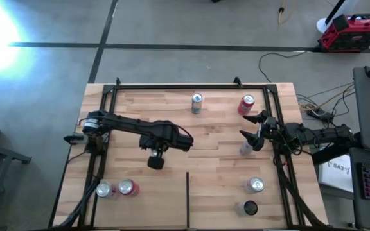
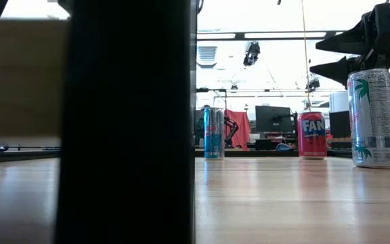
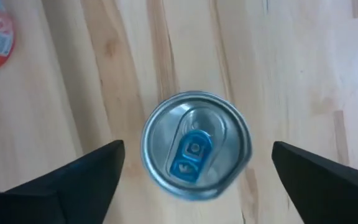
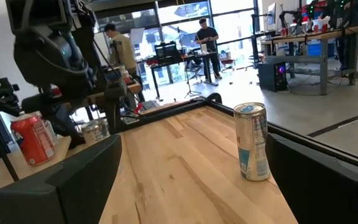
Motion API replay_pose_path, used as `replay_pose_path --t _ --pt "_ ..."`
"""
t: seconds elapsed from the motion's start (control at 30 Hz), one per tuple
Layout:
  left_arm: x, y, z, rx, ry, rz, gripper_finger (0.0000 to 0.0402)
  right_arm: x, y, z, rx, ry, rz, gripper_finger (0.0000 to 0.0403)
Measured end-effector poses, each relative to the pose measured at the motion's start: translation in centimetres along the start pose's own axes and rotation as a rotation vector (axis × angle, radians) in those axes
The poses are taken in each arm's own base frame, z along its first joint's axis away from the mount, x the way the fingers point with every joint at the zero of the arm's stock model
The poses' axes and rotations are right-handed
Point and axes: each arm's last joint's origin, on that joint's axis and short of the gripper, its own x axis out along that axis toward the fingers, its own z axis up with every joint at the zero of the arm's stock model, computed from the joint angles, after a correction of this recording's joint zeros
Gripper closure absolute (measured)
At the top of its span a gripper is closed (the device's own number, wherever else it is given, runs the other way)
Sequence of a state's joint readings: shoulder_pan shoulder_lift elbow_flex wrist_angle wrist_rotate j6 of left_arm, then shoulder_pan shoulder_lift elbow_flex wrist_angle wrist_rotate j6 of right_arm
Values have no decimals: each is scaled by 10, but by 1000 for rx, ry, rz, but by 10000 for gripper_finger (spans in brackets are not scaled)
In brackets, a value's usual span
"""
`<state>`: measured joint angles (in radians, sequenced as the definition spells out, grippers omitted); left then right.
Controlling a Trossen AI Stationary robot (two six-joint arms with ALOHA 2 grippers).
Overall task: Place canned beverage on shelf
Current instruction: Put the bottom blue soda can on the shelf
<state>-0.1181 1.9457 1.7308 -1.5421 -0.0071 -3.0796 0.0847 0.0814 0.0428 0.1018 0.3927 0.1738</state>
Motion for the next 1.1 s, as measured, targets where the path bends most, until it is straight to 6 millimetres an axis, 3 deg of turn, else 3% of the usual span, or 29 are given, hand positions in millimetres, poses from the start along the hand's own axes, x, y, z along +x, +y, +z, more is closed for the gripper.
replay_pose_path --t 0.33,0.67,1.1 --pt "-9 4 1 -59 11 123 3 0 0 0 1 0 0 21" --pt "-2 -4 3 -74 -23 -10 5 0 0 0 1 0 0 21" --pt "9 -4 5 -72 -66 -22 6 0 0 0 0 0 0 21"
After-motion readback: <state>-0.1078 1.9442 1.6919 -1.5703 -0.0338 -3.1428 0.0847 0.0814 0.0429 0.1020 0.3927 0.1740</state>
